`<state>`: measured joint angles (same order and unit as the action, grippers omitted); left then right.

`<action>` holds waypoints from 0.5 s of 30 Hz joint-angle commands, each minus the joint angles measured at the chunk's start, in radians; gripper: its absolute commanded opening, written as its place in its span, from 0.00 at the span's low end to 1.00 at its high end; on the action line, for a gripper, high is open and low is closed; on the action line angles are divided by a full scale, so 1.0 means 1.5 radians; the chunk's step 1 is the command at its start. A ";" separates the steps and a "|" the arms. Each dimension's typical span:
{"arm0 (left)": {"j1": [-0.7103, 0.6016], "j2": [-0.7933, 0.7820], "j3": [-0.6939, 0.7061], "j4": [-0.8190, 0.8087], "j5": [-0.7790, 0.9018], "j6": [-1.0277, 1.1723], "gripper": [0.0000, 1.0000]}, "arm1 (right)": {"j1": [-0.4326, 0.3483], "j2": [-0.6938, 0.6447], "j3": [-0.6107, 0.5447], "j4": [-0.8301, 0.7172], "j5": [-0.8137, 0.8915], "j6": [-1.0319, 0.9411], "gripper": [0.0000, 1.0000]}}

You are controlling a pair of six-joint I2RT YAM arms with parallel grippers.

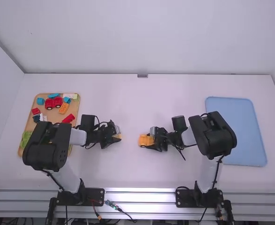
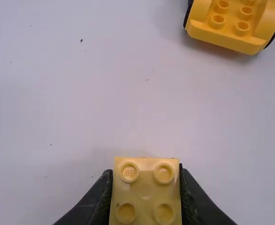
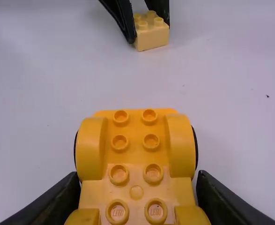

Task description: Assemble lego blocks to make yellow taxi

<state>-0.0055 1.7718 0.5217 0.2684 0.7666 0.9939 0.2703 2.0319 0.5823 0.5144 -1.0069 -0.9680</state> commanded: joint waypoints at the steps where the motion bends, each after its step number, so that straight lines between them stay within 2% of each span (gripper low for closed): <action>1: 0.004 0.006 0.007 0.002 0.020 0.003 0.19 | 0.003 0.011 0.000 -0.002 0.006 -0.004 0.62; 5: 0.004 -0.003 0.019 0.002 0.025 -0.020 0.02 | 0.004 0.011 0.000 -0.002 0.005 -0.004 0.62; 15: -0.061 -0.051 0.033 -0.040 0.024 -0.027 0.02 | 0.036 0.011 0.007 -0.003 0.044 -0.012 0.62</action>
<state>-0.0727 1.7267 0.5640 0.2211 0.7753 0.9424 0.3115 2.0319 0.5827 0.5201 -0.9977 -0.9787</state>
